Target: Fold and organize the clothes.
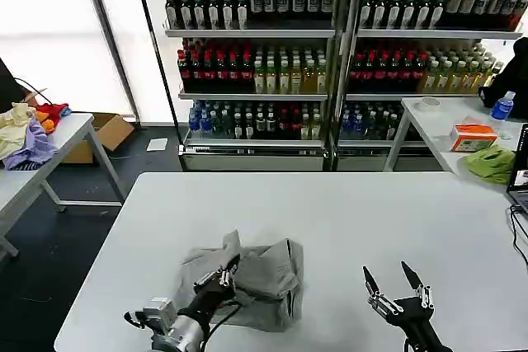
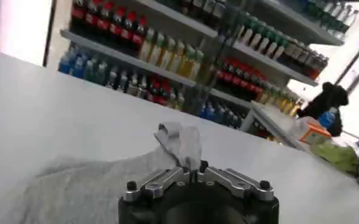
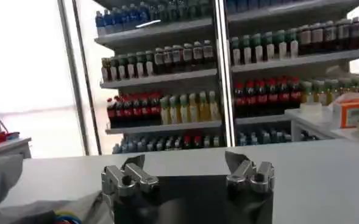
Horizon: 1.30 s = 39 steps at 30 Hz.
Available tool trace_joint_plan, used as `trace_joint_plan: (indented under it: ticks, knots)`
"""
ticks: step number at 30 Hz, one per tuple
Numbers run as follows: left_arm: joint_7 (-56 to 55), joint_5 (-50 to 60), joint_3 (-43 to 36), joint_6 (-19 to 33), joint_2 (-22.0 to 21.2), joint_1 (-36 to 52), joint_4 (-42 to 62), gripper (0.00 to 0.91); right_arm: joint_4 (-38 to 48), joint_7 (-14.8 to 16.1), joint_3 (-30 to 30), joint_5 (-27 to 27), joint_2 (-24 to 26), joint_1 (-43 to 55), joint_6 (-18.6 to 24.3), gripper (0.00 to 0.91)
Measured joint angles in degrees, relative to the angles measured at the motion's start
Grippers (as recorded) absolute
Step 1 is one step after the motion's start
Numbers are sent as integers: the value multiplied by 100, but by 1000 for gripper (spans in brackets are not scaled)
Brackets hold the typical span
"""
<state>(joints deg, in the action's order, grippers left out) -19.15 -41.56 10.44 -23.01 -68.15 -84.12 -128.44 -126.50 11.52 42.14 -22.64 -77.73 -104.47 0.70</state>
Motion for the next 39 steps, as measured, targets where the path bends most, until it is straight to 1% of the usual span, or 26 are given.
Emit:
trace_joint_plan:
  ticks: [4,5,6,7,8,15,19,23,26,32,35,39]
  knots:
    - [-101,34,-369,-34,-86,172,223,242,0,-7,22,-5,-4,-6,-3,907]
    - [-121,33,-451,-43,-117,216,282,282,4,-9,33,-7,-12,-5,-3,907]
    - [-134,33,-514,-52,-147,264,341,484,11,-12,50,-11,-23,-4,-2,907]
    - [-142,35,-575,-54,-183,318,408,484,19,-11,65,-18,-30,-3,-3,907]
    - [-144,41,-630,-58,-227,369,471,907,28,-16,83,-30,-34,1,-3,907]
    - [-160,75,-950,-133,-476,643,780,907,20,-38,176,-92,-9,-17,-71,907]
    - [-162,45,-973,-140,-478,631,733,907,9,-66,227,-139,12,25,-173,907]
    - [-158,14,-816,-140,-409,492,460,907,34,-78,216,-144,24,78,-222,907]
    - [-138,63,-529,-141,-328,350,242,907,54,-78,191,-147,9,113,-238,907]
    - [-71,319,424,-364,-287,34,46,907,102,-81,161,-169,28,148,-251,907]
    - [36,497,906,-472,-264,-85,45,907,116,-85,159,-174,55,157,-244,907]
    - [146,762,1290,-599,-255,-150,168,907,117,-90,189,-201,78,177,-235,907]
